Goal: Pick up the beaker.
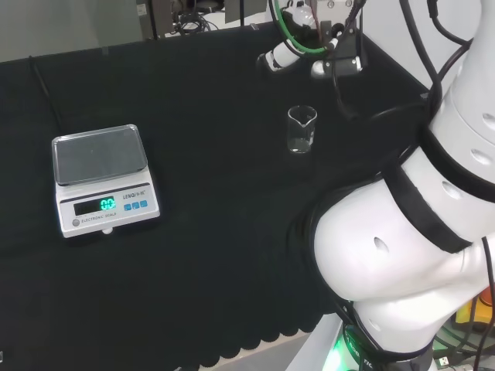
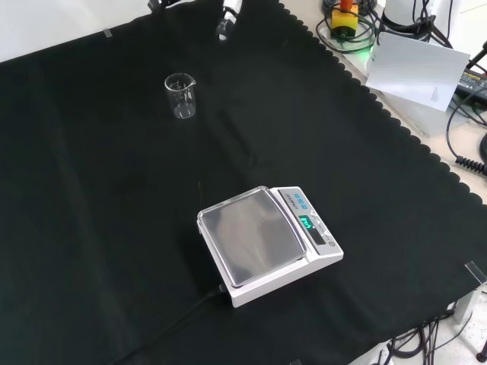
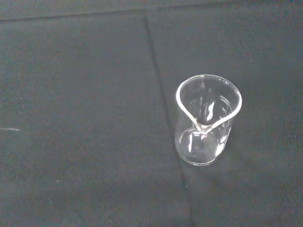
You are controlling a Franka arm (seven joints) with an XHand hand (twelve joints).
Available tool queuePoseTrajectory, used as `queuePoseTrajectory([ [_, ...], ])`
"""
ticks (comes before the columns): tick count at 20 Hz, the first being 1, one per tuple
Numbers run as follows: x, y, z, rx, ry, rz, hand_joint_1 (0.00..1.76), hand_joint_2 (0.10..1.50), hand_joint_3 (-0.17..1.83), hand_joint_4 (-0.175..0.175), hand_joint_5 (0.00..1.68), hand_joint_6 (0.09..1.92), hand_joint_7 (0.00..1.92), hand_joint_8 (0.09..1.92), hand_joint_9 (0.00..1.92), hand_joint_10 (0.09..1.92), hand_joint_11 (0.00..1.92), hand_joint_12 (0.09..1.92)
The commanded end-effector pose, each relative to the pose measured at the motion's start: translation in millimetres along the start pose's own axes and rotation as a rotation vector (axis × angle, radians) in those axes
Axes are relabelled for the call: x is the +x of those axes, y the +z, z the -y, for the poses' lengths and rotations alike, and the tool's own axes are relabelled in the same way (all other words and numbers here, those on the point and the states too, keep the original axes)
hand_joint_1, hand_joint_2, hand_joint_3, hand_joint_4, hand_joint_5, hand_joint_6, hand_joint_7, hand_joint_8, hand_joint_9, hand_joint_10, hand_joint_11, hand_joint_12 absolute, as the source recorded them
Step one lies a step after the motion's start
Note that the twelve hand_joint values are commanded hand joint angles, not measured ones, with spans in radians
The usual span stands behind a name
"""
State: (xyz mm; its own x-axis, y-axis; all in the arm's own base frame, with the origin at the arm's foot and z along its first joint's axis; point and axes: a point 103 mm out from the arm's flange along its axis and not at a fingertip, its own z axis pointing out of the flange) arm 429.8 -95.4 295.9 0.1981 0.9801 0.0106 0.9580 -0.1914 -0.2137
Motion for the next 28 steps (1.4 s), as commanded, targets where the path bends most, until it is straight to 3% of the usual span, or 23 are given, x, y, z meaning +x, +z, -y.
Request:
queuePoseTrajectory([
  [1,-14,46,-14,0.051,0.023,-0.053,0.43,0.7,0.17,0.037,0.0,0.09,0.0,0.34,0.05,0.79,0.0,1.34],
  [10,-15,88,-28,0.121,0.033,-0.063,0.4,0.7,0.15,0.038,0.0,0.09,0.0,0.31,0.03,0.79,0.0,1.33],
  [21,-40,132,-68,0.194,0.067,-0.068,0.4,0.7,0.15,0.038,0.0,0.09,0.0,0.3,0.03,0.79,0.0,1.32],
  [28,-48,139,-76,0.198,0.084,-0.056,0.4,0.7,0.14,0.038,0.0,0.09,0.0,0.29,0.03,0.79,0.0,1.32],
])
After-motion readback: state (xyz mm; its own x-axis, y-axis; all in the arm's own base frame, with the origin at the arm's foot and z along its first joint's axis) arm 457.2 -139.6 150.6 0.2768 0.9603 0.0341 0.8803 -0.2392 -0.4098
